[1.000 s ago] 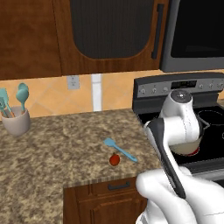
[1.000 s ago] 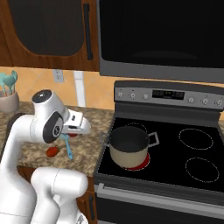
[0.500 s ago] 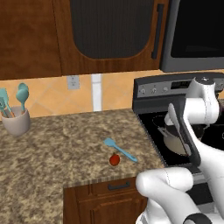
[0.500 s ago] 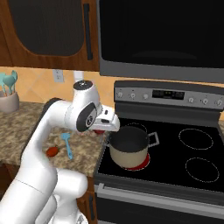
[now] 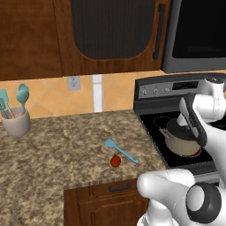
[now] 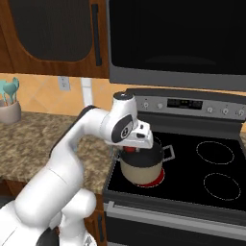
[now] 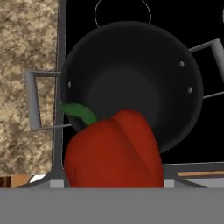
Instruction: Put the tomato and bell pepper in the pot. Retrieve the spatula and lightly stir the vegetables in the pot.
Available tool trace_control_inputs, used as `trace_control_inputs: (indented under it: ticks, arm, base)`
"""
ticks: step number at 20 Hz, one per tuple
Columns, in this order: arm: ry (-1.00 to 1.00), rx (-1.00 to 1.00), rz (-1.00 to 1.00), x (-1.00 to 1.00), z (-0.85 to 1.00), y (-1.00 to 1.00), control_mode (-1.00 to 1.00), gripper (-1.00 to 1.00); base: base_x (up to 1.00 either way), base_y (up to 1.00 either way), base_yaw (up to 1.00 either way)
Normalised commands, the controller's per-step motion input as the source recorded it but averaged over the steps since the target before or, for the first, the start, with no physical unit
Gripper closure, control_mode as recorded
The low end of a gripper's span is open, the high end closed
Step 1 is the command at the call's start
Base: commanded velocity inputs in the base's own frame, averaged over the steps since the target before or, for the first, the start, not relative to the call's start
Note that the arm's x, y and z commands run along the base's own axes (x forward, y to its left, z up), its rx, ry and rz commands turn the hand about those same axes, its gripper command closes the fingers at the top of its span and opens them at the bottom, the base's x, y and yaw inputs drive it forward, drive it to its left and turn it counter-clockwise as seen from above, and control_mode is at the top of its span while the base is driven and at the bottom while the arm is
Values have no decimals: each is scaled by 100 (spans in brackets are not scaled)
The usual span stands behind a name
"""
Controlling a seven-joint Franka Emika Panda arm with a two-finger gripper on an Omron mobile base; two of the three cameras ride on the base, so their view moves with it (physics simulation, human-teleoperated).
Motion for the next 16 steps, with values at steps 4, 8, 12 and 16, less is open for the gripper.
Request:
trace_control_inputs:
  ticks: [4, 8, 12, 16]
  arm:
    - [6, 0, 0, 33, -50, -35, -100, 100]
    - [7, 0, 0, 40, -41, -9, -100, 100]
    - [9, 0, 0, 40, -34, -4, -100, 100]
    - [2, 0, 0, 6, -36, -22, -100, 100]
  base:
    - [0, 0, 0]
    - [0, 0, 0]
    - [0, 0, 0]
    - [0, 0, 0]
